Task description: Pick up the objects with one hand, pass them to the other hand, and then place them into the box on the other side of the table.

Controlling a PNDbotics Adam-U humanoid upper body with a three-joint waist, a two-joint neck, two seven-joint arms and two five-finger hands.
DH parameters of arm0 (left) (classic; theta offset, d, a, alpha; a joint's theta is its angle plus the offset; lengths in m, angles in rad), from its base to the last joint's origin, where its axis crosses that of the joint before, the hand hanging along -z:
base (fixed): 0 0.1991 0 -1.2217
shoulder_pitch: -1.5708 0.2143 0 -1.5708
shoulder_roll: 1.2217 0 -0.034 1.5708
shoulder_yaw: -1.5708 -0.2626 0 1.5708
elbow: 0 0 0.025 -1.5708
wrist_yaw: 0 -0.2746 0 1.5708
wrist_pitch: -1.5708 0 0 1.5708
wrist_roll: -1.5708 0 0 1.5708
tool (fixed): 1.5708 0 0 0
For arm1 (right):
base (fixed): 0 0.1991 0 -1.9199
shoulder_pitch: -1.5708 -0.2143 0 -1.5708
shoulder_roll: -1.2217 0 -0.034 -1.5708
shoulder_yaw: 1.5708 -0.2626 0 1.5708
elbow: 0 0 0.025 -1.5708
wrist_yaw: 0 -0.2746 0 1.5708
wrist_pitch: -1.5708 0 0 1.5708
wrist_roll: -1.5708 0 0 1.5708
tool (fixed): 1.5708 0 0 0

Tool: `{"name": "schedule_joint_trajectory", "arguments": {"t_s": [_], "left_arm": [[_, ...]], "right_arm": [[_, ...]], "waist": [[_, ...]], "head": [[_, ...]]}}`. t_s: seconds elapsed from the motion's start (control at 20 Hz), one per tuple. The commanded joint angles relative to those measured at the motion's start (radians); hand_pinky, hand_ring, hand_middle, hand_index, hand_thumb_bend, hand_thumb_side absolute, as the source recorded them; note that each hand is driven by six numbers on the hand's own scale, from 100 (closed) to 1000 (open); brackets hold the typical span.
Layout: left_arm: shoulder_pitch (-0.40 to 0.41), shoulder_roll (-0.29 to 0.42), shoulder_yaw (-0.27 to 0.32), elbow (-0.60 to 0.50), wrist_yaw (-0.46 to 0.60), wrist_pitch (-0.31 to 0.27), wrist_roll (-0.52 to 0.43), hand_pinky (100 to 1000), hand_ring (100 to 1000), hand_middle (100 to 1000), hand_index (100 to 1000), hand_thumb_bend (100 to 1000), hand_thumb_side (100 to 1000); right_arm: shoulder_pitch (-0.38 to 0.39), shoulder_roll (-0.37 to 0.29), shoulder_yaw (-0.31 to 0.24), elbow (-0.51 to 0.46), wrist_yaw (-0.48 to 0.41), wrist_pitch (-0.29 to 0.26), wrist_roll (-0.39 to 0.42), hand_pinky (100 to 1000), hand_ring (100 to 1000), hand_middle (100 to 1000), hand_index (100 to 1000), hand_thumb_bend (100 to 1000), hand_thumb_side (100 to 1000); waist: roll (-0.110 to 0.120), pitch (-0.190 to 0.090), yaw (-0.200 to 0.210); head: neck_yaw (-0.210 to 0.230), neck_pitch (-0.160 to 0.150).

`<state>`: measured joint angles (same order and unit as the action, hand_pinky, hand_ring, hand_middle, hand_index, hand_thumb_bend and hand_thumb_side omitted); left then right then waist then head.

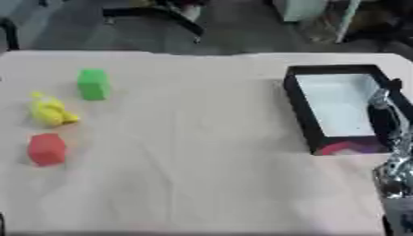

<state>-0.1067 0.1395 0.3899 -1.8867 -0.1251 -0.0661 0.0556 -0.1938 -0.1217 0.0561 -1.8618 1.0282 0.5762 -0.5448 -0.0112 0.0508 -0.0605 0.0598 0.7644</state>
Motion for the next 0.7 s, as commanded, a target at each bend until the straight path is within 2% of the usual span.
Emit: {"name": "schedule_joint_trajectory", "arguments": {"t_s": [0.05, 0.15, 0.25, 0.35, 0.5, 0.55, 0.7], "left_arm": [[-0.010, 0.020, 0.005, -0.015, -0.009, -0.001, -0.004, 779, 655, 656, 731, 398, 568], [-0.010, 0.038, 0.008, -0.016, -0.032, -0.007, -0.015, 784, 659, 661, 750, 440, 560], [-0.007, 0.100, 0.014, -0.008, -0.106, -0.026, -0.065, 792, 663, 666, 787, 504, 536], [0.003, 0.227, 0.010, 0.027, -0.216, -0.073, -0.177, 804, 674, 676, 814, 534, 516], [0.013, 0.437, -0.020, 0.143, -0.338, -0.177, -0.329, 816, 688, 686, 842, 577, 489], [0.011, 0.515, -0.049, 0.206, -0.369, -0.222, -0.378, 814, 689, 687, 849, 581, 467], [-0.029, 0.680, -0.136, 0.389, -0.413, -0.339, -0.482, 810, 689, 684, 855, 591, 439]], "right_arm": [[-0.012, -0.006, -0.002, -0.021, 0.009, 0.275, -0.273, 351, 738, 729, 903, 100, 444], [-0.011, -0.005, -0.002, -0.021, 0.009, 0.276, -0.273, 350, 738, 729, 903, 100, 443], [-0.011, -0.008, -0.003, -0.021, 0.010, 0.277, -0.272, 352, 738, 729, 903, 100, 444], [-0.009, -0.013, -0.005, -0.020, 0.013, 0.278, -0.275, 351, 738, 729, 903, 100, 444], [-0.005, -0.022, -0.004, -0.019, 0.017, 0.274, -0.279, 350, 738, 729, 903, 100, 449], [-0.003, -0.024, -0.002, -0.018, 0.018, 0.271, -0.281, 350, 737, 729, 903, 100, 450], [-0.002, -0.029, 0.005, -0.014, 0.020, 0.263, -0.282, 350, 737, 729, 903, 100, 450]], "waist": [[0.003, -0.006, -0.001], [0.003, -0.005, -0.003], [0.006, -0.006, -0.005], [0.015, -0.009, -0.007], [0.032, -0.014, -0.008], [0.039, -0.017, -0.010], [0.050, -0.021, -0.013]], "head": [[0.001, 0.006], [0.003, 0.006], [0.003, 0.006], [0.001, 0.006], [0.001, 0.006], [0.002, 0.006], [0.005, 0.006]]}}
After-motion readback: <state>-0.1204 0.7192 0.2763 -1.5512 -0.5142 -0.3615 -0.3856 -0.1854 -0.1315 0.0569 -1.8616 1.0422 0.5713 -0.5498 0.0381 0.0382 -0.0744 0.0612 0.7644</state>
